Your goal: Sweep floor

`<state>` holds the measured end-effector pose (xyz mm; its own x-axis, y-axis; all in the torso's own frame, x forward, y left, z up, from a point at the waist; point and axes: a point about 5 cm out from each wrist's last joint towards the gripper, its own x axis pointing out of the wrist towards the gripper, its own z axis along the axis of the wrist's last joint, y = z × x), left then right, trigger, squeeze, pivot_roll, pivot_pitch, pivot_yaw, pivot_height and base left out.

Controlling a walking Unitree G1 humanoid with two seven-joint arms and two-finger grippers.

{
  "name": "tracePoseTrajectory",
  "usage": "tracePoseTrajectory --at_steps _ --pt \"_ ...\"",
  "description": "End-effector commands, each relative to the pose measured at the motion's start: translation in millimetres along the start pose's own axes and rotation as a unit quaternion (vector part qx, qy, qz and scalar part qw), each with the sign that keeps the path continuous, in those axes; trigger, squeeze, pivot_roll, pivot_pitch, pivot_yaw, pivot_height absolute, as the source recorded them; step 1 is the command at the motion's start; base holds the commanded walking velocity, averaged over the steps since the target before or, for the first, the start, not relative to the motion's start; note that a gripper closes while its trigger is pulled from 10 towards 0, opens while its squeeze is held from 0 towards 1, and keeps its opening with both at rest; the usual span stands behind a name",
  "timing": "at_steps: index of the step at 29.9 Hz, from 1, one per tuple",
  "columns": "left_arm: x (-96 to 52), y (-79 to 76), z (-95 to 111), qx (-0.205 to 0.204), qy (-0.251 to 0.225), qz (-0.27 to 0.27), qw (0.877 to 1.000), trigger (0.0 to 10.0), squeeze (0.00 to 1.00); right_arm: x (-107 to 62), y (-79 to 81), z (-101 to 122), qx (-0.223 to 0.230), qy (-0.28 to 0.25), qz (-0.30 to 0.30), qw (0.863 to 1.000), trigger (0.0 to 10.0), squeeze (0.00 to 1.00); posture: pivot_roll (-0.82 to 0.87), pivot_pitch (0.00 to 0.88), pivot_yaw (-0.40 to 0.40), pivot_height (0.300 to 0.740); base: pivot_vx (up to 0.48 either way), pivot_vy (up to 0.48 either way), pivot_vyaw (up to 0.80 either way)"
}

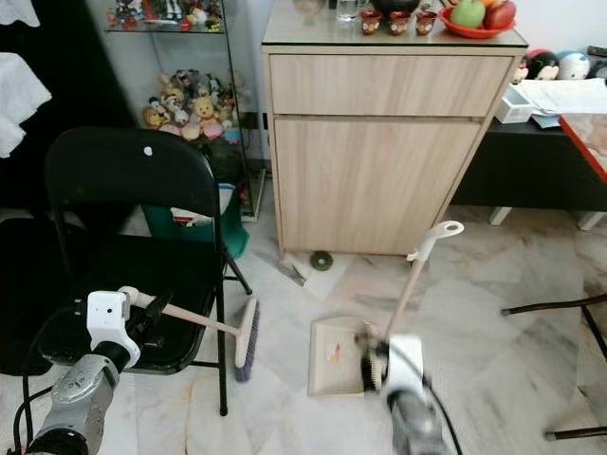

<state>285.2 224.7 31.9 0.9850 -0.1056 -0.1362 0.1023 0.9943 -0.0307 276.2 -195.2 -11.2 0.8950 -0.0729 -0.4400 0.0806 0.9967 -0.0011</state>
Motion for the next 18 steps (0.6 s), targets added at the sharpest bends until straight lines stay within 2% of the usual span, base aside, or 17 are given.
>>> tracePoseTrajectory --at_steps 1,3,5,7,9,10,12,15,16,18 --pt "-0.5 -2.5 -4.5 -0.003 0.01 -0.001 1.0 10.0 0.0 2.5 0.3 12.8 0.008 -0.031 -0.006 0.999 10.0 0.0 -0.12 0.053 -0.035 0.74 0.0 0.0 0.0" --pt "-0.2 -3.2 -4.5 -0.003 0.011 -0.001 1.0 10.0 0.0 3.8 1.2 19.0 0.011 -0.045 -0.008 0.999 10.0 0.0 -0.12 0.053 -0.035 0.74 0.0 0.0 0.0" --pt "0.1 -4.8 -4.9 -0.002 0.011 -0.003 1.0 10.0 0.0 3.3 4.6 36.5 -0.001 -0.096 -0.007 0.995 10.0 0.0 -0.12 0.043 -0.04 0.74 0.0 0.0 0.0" --pt "0.1 -4.8 -4.9 -0.002 0.011 -0.003 1.0 10.0 0.0 3.3 4.6 36.5 -0.001 -0.096 -0.007 0.995 10.0 0.0 -0.12 0.043 -0.04 0.74 0.0 0.0 0.0" --pt "0.0 -5.7 -5.1 -0.002 0.01 -0.005 1.0 10.0 0.0 -3.9 6.5 47.9 -0.003 -0.142 -0.009 0.99 10.0 0.0 -0.13 0.039 -0.039 0.74 0.0 0.0 0.0" --pt "0.0 -5.7 -5.1 -0.002 0.01 -0.005 1.0 10.0 0.0 -3.9 6.5 47.9 -0.003 -0.142 -0.009 0.99 10.0 0.0 -0.13 0.039 -0.039 0.74 0.0 0.0 0.0" --pt "0.0 -6.3 -5.4 -0.002 0.01 -0.006 1.0 10.0 0.0 -17.3 7.4 58.6 -0.013 -0.184 -0.015 0.983 10.0 0.0 -0.13 0.035 -0.037 0.74 0.0 0.0 0.0" --pt "0.0 -6.5 -5.5 -0.002 0.011 -0.006 1.0 10.0 0.0 -22.2 7.7 62.3 -0.014 -0.197 -0.017 0.98 10.0 0.0 -0.13 0.035 -0.037 0.74 0.0 0.0 0.0" --pt "1.4 -7.3 -4.2 -0.001 0.009 -0.007 1.0 10.0 0.0 -34.2 7.3 73.1 -0.029 -0.227 -0.024 0.973 10.0 0.0 -0.13 0.031 -0.03 0.74 0.0 0.0 0.0" --pt "1.4 -7.3 -4.2 -0.001 0.009 -0.007 1.0 10.0 0.0 -34.2 7.3 73.1 -0.029 -0.227 -0.024 0.973 10.0 0.0 -0.13 0.031 -0.03 0.74 0.0 0.0 0.0"
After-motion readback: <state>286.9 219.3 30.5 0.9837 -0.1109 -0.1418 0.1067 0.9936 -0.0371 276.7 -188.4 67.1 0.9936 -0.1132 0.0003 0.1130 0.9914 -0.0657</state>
